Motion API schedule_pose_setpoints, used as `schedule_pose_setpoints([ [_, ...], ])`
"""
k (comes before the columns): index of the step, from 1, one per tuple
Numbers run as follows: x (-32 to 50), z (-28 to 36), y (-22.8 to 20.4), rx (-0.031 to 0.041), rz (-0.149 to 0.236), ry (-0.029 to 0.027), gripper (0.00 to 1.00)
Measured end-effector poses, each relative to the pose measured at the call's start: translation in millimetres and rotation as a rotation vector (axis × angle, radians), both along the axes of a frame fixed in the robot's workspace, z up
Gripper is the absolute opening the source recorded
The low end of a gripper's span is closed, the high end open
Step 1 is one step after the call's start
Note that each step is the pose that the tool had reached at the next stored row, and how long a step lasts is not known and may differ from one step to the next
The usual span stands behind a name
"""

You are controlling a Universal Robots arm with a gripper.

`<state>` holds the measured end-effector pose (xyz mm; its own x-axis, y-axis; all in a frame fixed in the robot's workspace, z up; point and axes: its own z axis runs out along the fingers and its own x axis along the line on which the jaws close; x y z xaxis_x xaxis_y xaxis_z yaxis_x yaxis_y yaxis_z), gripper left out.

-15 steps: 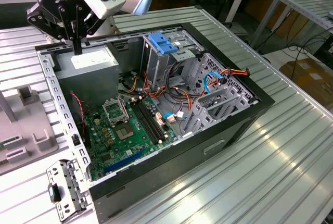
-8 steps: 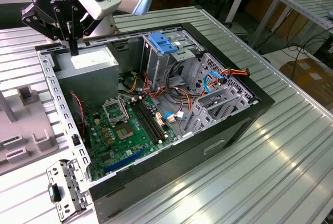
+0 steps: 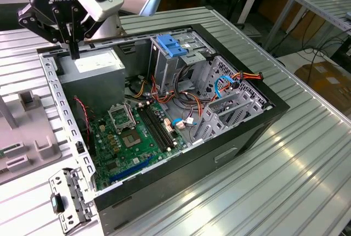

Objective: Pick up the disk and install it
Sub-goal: 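Reach for the disk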

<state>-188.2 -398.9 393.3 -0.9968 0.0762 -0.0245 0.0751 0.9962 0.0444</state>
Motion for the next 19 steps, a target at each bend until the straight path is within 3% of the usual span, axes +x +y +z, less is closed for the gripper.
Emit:
schedule_pose_setpoints([
  [19,-11.7,0.0,0.0,0.0,0.0,0.0,0.11],
])
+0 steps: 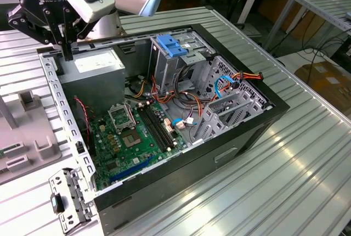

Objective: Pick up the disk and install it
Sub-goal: 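Reach for the disk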

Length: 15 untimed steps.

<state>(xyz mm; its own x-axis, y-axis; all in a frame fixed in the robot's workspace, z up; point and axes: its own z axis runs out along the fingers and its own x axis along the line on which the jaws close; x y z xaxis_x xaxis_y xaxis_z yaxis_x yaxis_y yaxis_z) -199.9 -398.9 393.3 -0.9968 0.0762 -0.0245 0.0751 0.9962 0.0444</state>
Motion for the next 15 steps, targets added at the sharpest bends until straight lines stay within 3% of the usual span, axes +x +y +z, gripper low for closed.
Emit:
schedule_pose_setpoints([
  [15,-7.9,0.0,0.0,0.0,0.0,0.0,0.11],
])
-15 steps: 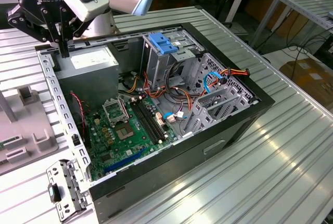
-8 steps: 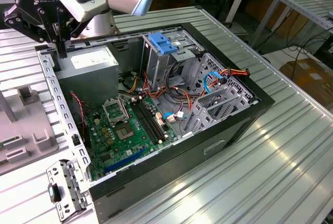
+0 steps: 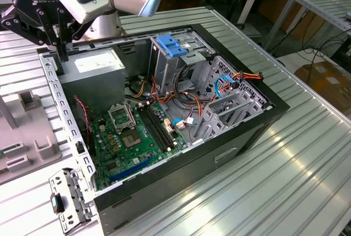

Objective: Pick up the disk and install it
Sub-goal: 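Reach for the disk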

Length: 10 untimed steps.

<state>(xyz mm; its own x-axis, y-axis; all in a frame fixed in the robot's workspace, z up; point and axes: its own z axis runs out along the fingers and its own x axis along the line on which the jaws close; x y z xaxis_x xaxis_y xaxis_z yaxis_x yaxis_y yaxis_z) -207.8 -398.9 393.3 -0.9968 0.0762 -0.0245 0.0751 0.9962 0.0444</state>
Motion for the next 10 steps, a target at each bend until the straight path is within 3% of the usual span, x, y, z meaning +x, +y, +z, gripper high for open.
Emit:
schedule_pose_setpoints([
  [10,-5.7,0.0,0.0,-0.0001,0.0,0.0001,0.11],
])
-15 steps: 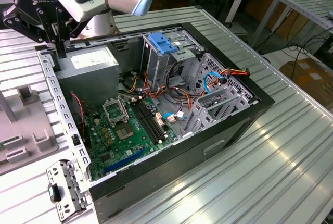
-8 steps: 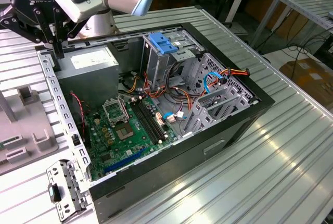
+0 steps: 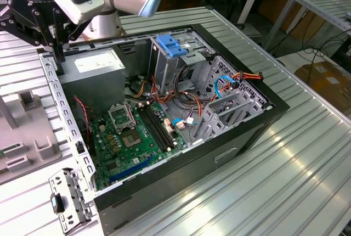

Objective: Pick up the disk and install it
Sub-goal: 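Reach for the disk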

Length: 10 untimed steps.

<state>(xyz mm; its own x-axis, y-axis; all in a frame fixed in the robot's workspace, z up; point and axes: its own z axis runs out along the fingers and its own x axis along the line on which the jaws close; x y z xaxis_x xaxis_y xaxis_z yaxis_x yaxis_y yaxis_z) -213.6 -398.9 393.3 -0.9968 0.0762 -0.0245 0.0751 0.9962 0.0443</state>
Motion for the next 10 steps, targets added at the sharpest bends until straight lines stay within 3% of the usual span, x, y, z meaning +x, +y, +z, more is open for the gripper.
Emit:
schedule_pose_setpoints([
  [10,-7.7,0.0,0.0,0.0001,0.0,-0.0001,0.11],
])
